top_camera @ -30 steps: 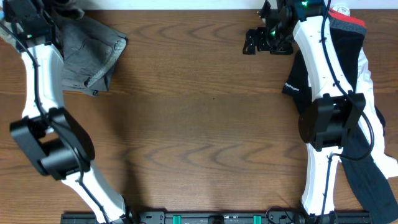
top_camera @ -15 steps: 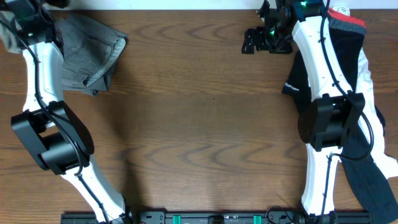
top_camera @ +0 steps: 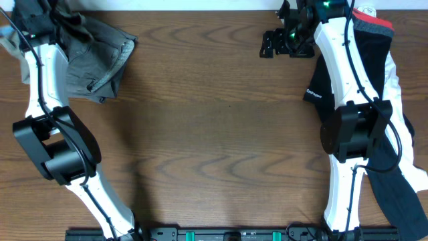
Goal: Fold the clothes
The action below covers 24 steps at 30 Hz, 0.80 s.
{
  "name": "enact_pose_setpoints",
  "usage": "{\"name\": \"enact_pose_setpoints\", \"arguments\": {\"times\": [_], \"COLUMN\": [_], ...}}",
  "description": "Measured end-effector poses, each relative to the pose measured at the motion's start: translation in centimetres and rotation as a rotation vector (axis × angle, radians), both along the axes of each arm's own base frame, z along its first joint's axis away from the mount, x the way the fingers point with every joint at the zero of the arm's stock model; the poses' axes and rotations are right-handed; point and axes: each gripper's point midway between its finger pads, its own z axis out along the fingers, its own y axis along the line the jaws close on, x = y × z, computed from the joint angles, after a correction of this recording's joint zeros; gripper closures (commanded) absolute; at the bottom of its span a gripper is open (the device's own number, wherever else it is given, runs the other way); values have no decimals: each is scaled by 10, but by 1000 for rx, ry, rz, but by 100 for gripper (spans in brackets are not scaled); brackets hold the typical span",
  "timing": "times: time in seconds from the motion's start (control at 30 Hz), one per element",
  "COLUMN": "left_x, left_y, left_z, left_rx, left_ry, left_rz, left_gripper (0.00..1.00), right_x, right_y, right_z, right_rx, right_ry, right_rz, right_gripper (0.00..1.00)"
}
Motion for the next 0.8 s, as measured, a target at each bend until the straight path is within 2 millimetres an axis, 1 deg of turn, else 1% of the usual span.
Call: {"name": "enact_pose_setpoints", "arguments": {"times": [0.07, 0.13, 0.2, 0.27, 0.33, 0.4, 0.5, 0.53, 0.57, 0.6, 0.63, 0.67, 0.7, 0.73, 0.77, 0.8], "left_x": [-2, -4, -5, -6, -7, -7, -7, -8, -9, -12, -14, -17, -21, -26, -31, -35], "left_y": [-3, -9, -17, -29, -49, -79, -123, -136, -149, -161, -170, -179, -187, -193, -197, -199], "left_z": [-13, -21, -27, -35, -48, -62, -78, -82, -86, -90, -93, -97, -101, -104, -108, -111], "left_rx": [-38, -80, -119, -161, -213, -275, -343, -359, -373, -385, -399, -410, -423, -432, -444, -452], "left_ry": [21, 26, 29, 43, 85, 142, 215, 237, 260, 286, 306, 327, 354, 381, 408, 427], "left_rz": [13, 27, 39, 46, 26, -29, -113, -133, -155, -173, -188, -201, -210, -215, -214, -212], "left_gripper": [94, 94, 94, 94, 94, 94, 94, 91, 83, 70, 63, 59, 50, 43, 41, 40], "right_x": [0, 0, 0, 0, 0, 2, 3, 3, 2, 2, 2, 1, 1, 1, 1, 1], "right_y": [0, 0, 1, 3, 5, 9, 13, 13, 14, 15, 15, 15, 15, 15, 15, 15], "right_z": [0, 0, 0, 0, 0, 1, 2, 2, 2, 2, 2, 2, 2, 1, 2, 1], "right_rx": [0, 0, 0, 0, 1, 3, 4, 4, 4, 4, 4, 4, 4, 4, 4, 4], "right_ry": [0, -1, -1, -2, -6, -17, -25, -26, -25, -25, -23, -22, -22, -21, -22, -21], "right_rz": [0, 0, 2, 5, 10, 16, 24, 24, 27, 28, 28, 28, 28, 28, 28, 28], "right_gripper": [4, 4, 4, 4, 4, 4, 4, 4, 4, 4, 3, 3, 3, 3, 3, 3]}}
